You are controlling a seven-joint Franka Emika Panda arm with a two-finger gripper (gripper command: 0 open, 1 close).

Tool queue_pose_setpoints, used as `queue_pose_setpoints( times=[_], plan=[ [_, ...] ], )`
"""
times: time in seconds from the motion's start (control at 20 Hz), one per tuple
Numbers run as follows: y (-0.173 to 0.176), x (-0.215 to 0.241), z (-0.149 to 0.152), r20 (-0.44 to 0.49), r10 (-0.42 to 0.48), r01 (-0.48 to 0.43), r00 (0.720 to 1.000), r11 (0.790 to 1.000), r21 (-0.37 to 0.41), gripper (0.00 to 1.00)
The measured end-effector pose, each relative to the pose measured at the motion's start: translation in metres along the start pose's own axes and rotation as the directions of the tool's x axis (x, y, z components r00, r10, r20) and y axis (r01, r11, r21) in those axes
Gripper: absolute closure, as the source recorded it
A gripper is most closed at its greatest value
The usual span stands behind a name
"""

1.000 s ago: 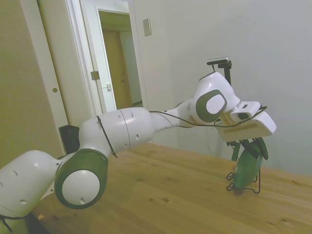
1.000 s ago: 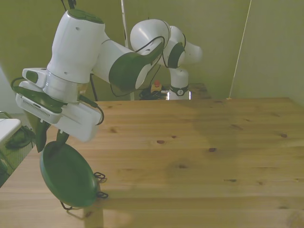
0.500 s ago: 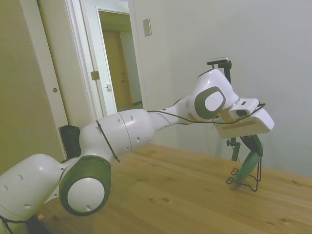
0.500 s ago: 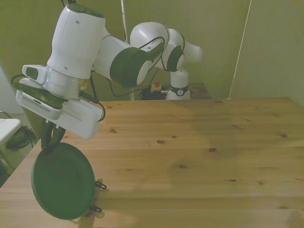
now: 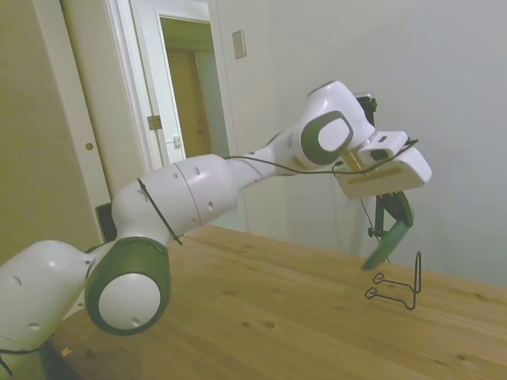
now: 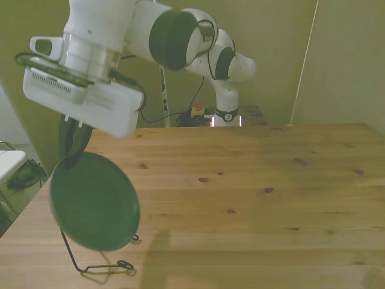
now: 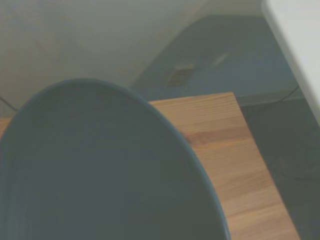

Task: Unload the plate

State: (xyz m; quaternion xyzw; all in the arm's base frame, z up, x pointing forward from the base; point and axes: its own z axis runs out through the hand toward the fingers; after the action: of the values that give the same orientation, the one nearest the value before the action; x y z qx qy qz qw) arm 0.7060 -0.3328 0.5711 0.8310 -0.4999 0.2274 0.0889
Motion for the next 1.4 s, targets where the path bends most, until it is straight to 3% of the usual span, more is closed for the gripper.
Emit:
queue_pose_setpoints(
  times=[0.25, 0.55, 0.95, 1.35, 1.4],
  plan=[
    [-0.008, -0.032, -0.053, 0.244, 0.056, -0.066, 0.968, 0.997, 0.033, 1.00],
    [-0.047, -0.083, -0.035, 0.465, 0.100, -0.130, 0.880, 0.991, 0.033, 1.00],
    [-0.109, -0.152, 0.073, 0.512, 0.049, -0.082, 0.857, 0.996, 0.041, 1.00],
    [-0.109, -0.161, 0.109, 0.495, 0.058, -0.071, 0.867, 0.997, 0.006, 1.00],
    [-0.108, -0.161, 0.114, 0.489, 0.061, -0.070, 0.870, 0.998, 0.000, 0.00]
  ],
)
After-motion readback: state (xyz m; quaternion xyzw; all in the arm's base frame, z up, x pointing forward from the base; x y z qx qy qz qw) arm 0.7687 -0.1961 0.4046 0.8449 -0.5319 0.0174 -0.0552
